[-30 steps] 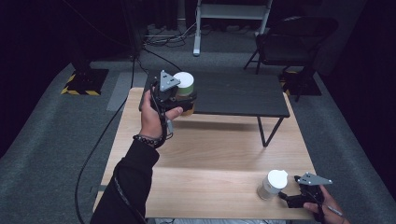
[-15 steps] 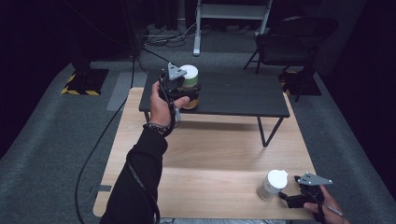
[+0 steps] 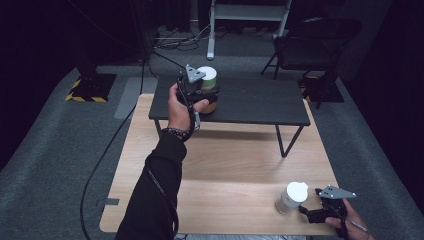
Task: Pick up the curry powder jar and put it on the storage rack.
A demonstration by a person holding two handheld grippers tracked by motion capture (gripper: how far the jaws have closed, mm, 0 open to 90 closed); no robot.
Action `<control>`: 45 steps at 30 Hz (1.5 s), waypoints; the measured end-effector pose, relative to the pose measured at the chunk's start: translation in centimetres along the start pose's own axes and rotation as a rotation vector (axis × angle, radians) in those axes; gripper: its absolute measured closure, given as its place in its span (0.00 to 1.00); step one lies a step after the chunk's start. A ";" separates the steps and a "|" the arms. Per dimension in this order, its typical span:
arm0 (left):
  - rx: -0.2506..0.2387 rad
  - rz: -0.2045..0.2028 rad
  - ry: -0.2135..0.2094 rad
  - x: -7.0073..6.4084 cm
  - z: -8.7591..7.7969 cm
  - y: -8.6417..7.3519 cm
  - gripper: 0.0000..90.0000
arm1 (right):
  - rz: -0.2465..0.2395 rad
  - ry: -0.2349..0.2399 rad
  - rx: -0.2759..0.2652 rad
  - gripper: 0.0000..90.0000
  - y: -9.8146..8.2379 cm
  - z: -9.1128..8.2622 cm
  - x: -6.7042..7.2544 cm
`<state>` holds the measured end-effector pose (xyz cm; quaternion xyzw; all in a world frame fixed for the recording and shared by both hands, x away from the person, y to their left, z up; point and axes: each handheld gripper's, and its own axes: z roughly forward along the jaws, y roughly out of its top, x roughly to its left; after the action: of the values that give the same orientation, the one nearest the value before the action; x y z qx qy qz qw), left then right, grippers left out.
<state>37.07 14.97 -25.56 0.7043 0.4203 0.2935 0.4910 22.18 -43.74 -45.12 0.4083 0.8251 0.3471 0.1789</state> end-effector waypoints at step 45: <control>-0.079 0.169 0.074 -2.7 -3.3 -4.0 0.01 | -0.001 -0.001 0.000 0.00 0.0 0.0 0.0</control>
<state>31.82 14.71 -28.13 0.7061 0.3656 0.3759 0.4759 22.17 -43.74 -45.11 0.4082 0.8253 0.3467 0.1792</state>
